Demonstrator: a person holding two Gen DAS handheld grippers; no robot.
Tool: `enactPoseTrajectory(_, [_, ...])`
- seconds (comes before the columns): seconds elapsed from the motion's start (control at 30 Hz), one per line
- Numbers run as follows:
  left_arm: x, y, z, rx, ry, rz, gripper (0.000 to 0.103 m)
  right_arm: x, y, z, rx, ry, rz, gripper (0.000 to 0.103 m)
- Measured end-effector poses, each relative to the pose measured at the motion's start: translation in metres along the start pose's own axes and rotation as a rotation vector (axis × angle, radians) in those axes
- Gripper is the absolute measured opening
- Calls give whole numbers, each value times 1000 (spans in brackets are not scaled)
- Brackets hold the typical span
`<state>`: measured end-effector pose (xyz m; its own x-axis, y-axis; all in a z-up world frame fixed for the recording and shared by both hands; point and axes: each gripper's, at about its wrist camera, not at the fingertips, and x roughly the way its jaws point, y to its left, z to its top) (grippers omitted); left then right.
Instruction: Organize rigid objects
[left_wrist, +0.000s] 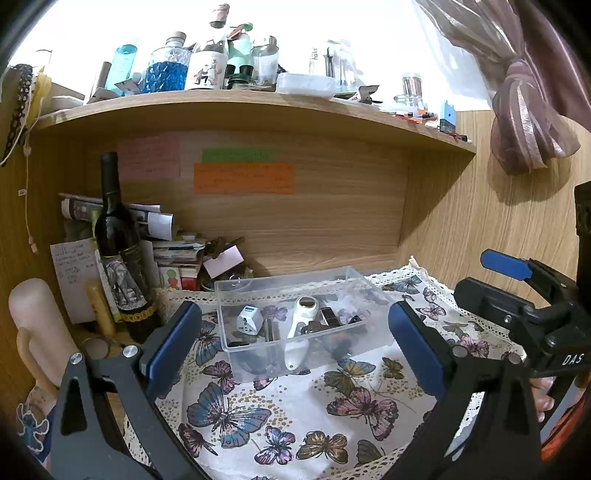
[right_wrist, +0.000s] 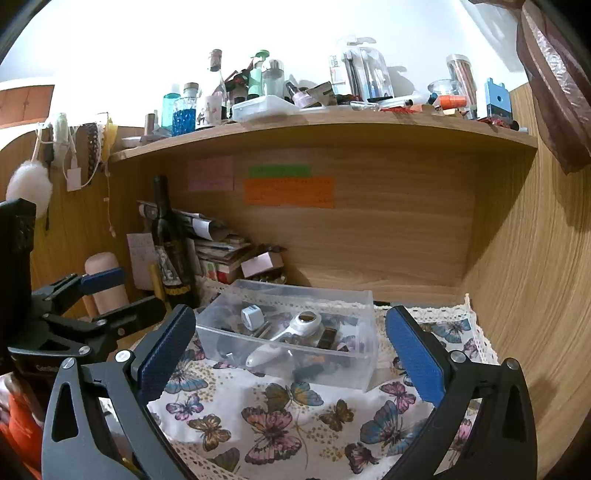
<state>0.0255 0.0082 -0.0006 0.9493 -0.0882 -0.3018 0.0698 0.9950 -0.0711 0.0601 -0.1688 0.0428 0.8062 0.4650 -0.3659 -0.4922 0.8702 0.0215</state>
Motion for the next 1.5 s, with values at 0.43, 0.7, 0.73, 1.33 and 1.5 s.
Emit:
enactPoseTrajectory(0.43, [0,-5,1,15,-6,-6,103,-1,2,1,-1,-7,3,103])
enactPoseTrajectory(0.7, [2,-5,1,9,-1,-7,103,-1,3,1,0,-5,3,103])
enactPoseTrajectory(0.73, [2,-5,1,8,-1,-7,103,-1,3,0,-1,-5,3,103])
enactPoseTrajectory(1.33, [4,-4,0,-6,0,-13,103,3,6,-2,-2,10,12,103])
enactPoseTrajectory(1.5, [3,-6,-2,-2,0,-14,103,6,5,-4,2,19,13,103])
